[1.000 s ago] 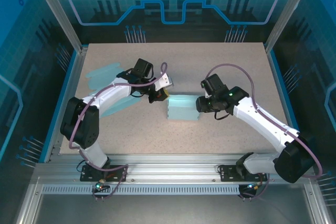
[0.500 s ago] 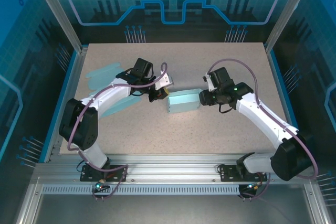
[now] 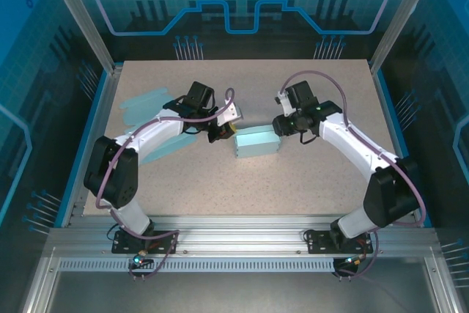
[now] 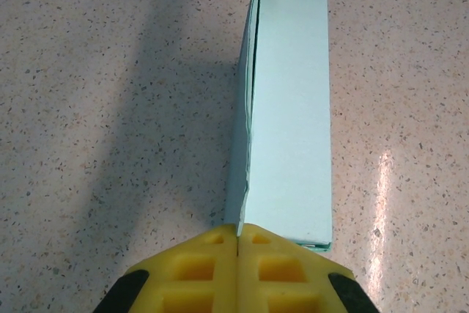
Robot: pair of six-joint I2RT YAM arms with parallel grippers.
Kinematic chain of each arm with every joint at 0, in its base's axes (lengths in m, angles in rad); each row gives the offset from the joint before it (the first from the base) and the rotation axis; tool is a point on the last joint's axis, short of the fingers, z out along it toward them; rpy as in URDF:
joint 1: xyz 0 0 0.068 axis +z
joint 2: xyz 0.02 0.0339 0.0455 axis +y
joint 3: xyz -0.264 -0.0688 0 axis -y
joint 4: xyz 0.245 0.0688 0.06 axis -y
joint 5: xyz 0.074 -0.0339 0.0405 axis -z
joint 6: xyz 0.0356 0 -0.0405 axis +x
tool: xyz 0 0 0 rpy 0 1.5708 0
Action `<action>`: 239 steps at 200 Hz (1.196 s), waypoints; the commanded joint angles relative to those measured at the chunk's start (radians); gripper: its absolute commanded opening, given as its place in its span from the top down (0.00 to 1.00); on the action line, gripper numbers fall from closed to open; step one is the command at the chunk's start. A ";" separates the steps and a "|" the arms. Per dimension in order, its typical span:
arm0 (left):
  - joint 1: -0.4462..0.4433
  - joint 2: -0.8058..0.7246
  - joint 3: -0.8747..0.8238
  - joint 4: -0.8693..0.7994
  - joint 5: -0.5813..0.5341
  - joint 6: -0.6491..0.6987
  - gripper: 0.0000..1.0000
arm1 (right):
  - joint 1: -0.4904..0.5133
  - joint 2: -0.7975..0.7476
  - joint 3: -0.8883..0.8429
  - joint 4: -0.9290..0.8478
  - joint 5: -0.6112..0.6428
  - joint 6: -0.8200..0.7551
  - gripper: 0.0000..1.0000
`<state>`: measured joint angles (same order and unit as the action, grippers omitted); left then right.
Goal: Fold the paper box
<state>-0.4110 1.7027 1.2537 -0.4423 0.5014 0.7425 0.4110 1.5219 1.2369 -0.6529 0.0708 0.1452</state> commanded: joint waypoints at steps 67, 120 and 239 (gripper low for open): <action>-0.009 0.031 0.028 -0.008 -0.027 0.010 1.00 | -0.017 0.044 0.015 0.000 -0.018 0.036 0.78; -0.013 0.032 0.024 0.020 -0.039 -0.018 1.00 | -0.003 0.043 0.004 -0.009 -0.022 0.131 0.94; -0.065 0.040 0.024 0.080 -0.261 -0.213 0.97 | 0.108 0.050 -0.005 -0.006 0.135 0.297 1.00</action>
<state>-0.4366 1.7149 1.2560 -0.3508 0.3546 0.6395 0.4637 1.5631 1.2495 -0.6498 0.1638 0.3904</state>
